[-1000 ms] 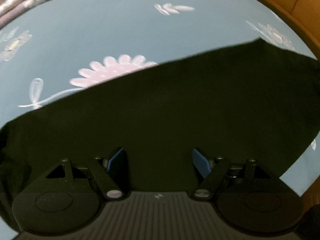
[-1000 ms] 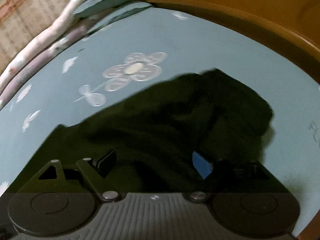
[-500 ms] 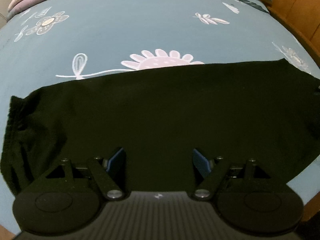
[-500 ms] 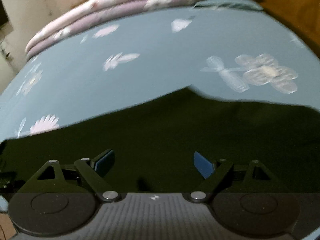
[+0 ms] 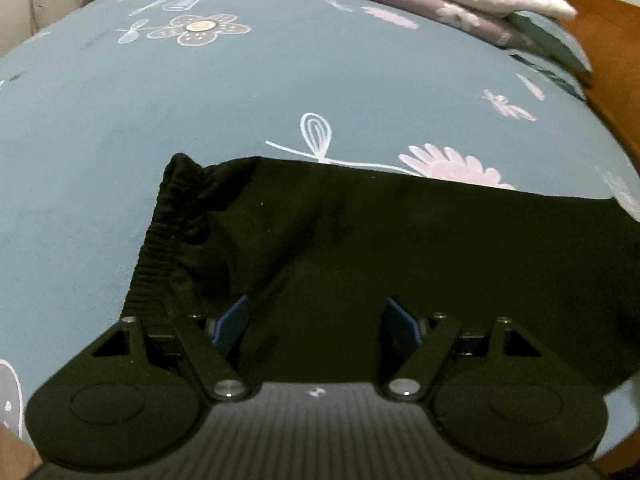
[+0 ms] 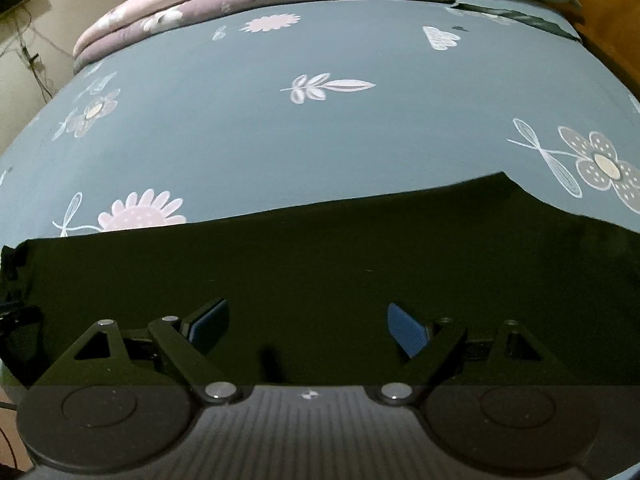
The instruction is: Fold clothes
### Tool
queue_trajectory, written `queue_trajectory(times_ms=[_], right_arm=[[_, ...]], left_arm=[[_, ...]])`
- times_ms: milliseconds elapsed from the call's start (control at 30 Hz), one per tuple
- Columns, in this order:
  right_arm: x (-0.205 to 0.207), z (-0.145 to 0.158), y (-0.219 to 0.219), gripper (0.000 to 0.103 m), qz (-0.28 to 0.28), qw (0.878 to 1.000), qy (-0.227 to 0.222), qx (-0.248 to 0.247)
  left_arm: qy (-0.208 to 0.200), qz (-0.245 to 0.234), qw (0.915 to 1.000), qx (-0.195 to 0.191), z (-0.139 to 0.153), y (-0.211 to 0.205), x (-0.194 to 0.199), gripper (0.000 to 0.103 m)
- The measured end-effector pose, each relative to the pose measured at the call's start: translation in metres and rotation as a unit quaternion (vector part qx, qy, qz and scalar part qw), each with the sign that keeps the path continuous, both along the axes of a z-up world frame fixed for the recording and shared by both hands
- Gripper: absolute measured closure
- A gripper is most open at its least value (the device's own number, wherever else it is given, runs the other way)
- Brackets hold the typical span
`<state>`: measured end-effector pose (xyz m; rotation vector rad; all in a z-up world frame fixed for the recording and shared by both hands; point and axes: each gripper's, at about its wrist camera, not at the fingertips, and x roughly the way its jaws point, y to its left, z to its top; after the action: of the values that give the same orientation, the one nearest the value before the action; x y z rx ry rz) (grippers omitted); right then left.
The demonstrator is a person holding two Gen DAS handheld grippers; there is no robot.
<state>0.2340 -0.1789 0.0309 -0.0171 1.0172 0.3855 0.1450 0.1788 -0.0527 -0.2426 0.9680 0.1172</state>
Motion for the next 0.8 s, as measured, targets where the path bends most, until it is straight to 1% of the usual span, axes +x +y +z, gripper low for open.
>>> queue_trajectory(times_ms=[33,133,200,367,467,633,733,800], right_arm=[[0.000,0.001,0.006,0.013,0.001,1.000,0.000,-0.003],[-0.002,0.005,0.021,0.012,0.004,1.000,-0.004,-0.009],[-0.003,0.006,0.030,0.010,0.004,1.000,-0.004,-0.012],[-0.006,-0.005,0.043,0.010,-0.001,1.000,0.011,-0.017],[-0.006,-0.017,0.048,0.010,-0.008,0.999,0.031,-0.024],[-0.002,-0.036,0.052,0.009,-0.017,0.997,0.064,-0.037],[-0.002,-0.048,0.057,0.000,-0.012,0.996,0.078,-0.045],[-0.002,-0.053,0.064,0.000,-0.004,0.995,0.077,-0.060]], left_arm=[[-0.003,-0.002,1.0000,-0.002,0.004,0.001,0.001,0.027],[-0.042,-0.014,0.9990,-0.008,0.016,0.008,0.013,0.027],[-0.056,-0.018,0.9982,-0.017,0.017,0.014,0.026,0.027],[-0.029,-0.013,0.9993,-0.020,-0.002,0.025,0.044,0.027],[-0.034,-0.019,0.9986,-0.035,0.002,0.031,0.039,0.027],[-0.060,-0.026,0.9958,-0.063,0.029,0.059,0.023,0.028],[-0.078,-0.027,0.9941,-0.071,0.043,0.084,0.013,0.028],[-0.084,-0.021,0.9938,-0.069,0.047,0.106,0.008,0.029]])
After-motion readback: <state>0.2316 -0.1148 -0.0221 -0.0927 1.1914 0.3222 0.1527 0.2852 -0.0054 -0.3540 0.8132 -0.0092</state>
